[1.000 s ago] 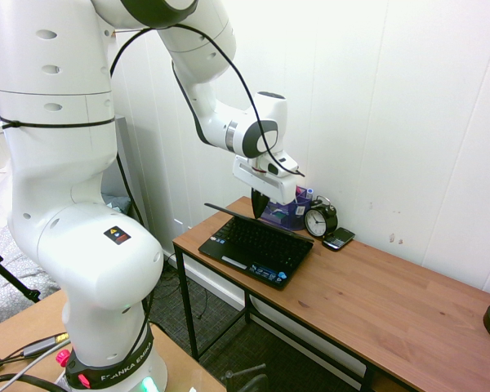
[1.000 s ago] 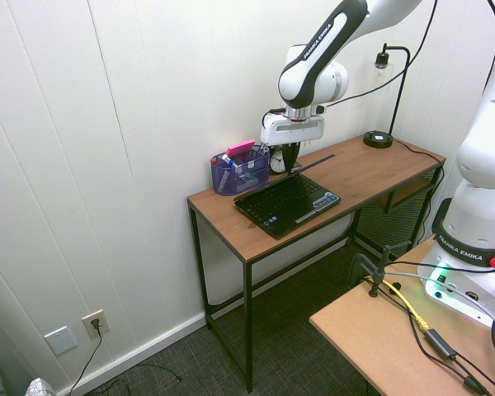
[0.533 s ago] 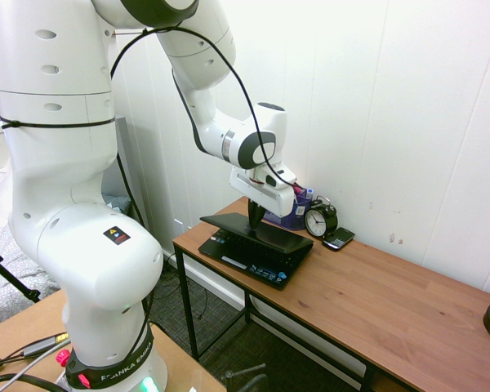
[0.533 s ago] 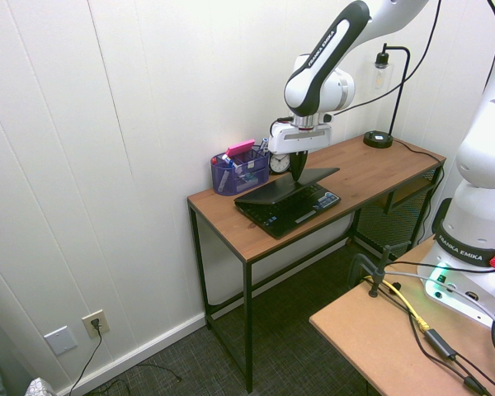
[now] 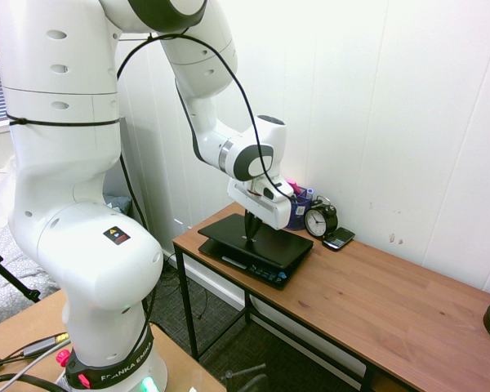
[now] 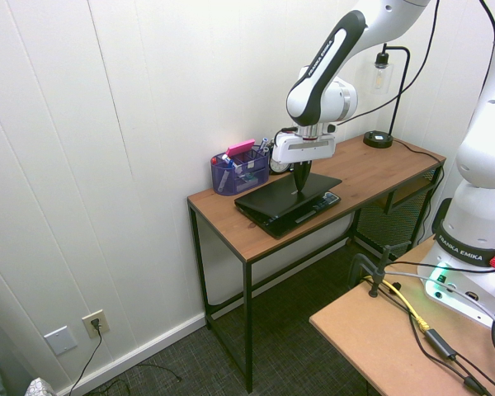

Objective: Close the laptop lid

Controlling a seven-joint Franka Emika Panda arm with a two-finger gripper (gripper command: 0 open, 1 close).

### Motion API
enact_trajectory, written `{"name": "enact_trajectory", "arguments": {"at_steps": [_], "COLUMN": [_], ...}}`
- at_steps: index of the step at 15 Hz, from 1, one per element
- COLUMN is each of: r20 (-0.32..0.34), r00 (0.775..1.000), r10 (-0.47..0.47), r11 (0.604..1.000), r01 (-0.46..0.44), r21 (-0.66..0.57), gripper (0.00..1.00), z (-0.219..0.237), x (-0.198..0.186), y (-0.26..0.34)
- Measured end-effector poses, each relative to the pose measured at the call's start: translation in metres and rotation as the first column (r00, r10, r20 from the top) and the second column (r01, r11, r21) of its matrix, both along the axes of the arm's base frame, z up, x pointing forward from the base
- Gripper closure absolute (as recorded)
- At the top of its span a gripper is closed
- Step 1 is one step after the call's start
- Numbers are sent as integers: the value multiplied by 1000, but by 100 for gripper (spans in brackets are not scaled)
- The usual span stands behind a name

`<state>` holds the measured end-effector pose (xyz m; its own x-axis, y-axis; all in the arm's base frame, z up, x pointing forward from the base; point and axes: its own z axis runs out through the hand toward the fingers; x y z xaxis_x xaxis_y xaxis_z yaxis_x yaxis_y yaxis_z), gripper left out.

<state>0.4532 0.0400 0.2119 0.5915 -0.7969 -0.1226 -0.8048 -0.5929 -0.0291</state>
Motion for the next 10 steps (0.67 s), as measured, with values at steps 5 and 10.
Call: {"name": "enact_trajectory", "arguments": {"at_steps": [5,10], "r20": [-22,-2], "r00": [1000,1000], "r10": [-4,-2], "r11": [1000,999], "r01": [4,2], "r21": [20,42], "gripper": [100,100], "z": [-26,-22], "x": [-5,-7], "y": [-10,-17]}}
